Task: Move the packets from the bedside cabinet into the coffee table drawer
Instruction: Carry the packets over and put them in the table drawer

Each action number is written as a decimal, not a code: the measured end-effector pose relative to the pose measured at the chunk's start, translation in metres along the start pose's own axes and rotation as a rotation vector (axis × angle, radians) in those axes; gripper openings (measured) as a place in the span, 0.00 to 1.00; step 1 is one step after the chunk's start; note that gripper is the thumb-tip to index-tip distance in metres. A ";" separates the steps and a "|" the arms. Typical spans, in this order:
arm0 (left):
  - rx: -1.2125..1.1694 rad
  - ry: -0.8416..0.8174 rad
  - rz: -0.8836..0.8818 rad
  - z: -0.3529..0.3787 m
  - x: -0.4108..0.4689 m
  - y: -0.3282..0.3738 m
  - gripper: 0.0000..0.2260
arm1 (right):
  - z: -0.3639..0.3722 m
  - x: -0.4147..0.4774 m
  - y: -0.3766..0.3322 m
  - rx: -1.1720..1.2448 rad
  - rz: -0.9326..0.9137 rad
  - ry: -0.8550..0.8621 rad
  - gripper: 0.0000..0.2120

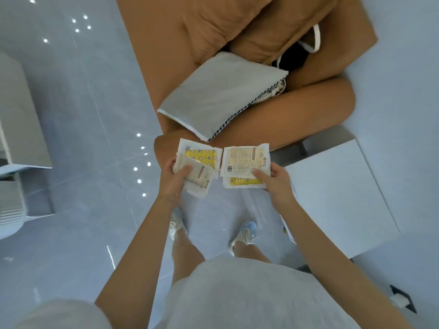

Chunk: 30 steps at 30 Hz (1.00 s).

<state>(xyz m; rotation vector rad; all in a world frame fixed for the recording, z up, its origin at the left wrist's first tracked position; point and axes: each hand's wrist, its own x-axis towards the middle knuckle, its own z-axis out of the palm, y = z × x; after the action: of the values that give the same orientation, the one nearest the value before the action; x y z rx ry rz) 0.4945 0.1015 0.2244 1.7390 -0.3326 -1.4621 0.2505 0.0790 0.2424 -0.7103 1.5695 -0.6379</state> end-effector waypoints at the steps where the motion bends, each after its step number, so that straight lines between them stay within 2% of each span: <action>1: -0.002 0.017 0.013 -0.023 0.004 0.006 0.10 | 0.024 -0.001 -0.004 0.008 0.011 -0.012 0.10; 8: -0.075 0.144 0.000 -0.190 0.032 0.041 0.09 | 0.200 -0.010 -0.029 0.142 0.127 -0.083 0.15; 14: -0.204 0.249 0.011 -0.301 0.050 0.068 0.08 | 0.324 -0.013 -0.059 0.047 0.127 -0.191 0.09; 18: -0.292 0.322 0.022 -0.353 0.066 0.082 0.08 | 0.389 -0.005 -0.082 0.014 0.084 -0.261 0.12; 26: -0.452 0.469 0.043 -0.429 0.117 0.121 0.07 | 0.503 0.052 -0.139 -0.119 0.046 -0.380 0.10; 30: -0.537 0.536 0.080 -0.465 0.153 0.155 0.07 | 0.564 0.085 -0.181 -0.190 0.037 -0.429 0.12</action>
<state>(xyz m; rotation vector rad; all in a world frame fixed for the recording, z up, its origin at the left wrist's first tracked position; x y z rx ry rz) 1.0082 0.0954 0.2243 1.5651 0.2525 -0.8667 0.8196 -0.1051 0.2594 -0.8926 1.2489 -0.2841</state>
